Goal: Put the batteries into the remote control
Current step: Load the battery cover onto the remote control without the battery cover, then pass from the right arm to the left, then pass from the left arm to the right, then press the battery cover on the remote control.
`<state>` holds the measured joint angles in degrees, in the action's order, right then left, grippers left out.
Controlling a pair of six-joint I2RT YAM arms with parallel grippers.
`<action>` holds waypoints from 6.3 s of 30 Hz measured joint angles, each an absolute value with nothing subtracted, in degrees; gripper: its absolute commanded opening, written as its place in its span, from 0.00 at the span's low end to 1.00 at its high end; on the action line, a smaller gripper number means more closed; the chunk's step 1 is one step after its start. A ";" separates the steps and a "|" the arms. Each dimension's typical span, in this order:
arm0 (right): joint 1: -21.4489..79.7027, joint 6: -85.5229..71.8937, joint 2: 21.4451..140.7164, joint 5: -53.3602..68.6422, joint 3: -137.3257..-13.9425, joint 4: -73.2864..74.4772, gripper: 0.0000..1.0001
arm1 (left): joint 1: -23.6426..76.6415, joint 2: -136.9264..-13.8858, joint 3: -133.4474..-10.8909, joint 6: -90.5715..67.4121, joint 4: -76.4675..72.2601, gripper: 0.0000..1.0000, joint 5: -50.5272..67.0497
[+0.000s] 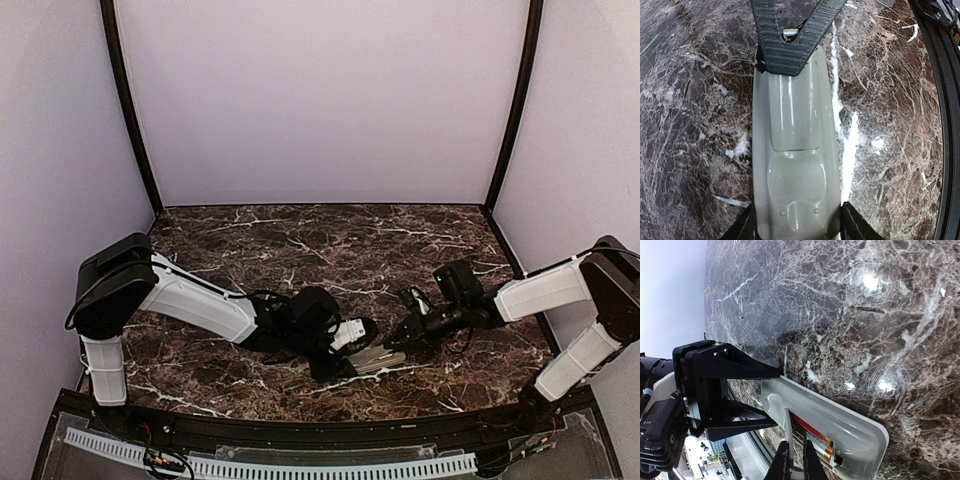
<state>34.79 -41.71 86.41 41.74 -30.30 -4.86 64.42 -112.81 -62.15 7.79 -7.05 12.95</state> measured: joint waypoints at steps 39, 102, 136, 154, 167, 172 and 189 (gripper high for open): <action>35.94 -37.54 87.55 40.69 -31.11 -6.87 0.00 | 65.91 -120.77 -70.15 5.28 -18.76 0.40 11.92; 36.58 -32.58 82.72 35.05 -34.15 6.26 0.22 | 65.04 -119.33 -66.24 5.10 -23.16 0.19 14.94; 36.21 -31.70 82.50 33.10 -33.30 7.22 0.05 | 65.04 -119.15 -66.24 5.56 -21.34 0.46 15.55; 36.45 -31.68 83.09 32.40 -32.12 4.75 0.07 | 65.14 -119.11 -66.39 5.58 -20.84 0.54 16.29; 36.80 -30.65 83.37 31.09 -32.29 4.75 0.06 | 65.58 -117.84 -68.49 5.48 -16.40 0.60 17.26; 36.82 -30.41 83.37 31.03 -32.34 4.78 0.06 | 65.49 -116.09 -68.07 4.45 -17.06 0.56 17.87; 36.82 -30.26 83.37 31.03 -32.38 4.80 0.06 | 65.36 -116.97 -68.29 4.29 -16.56 0.19 15.81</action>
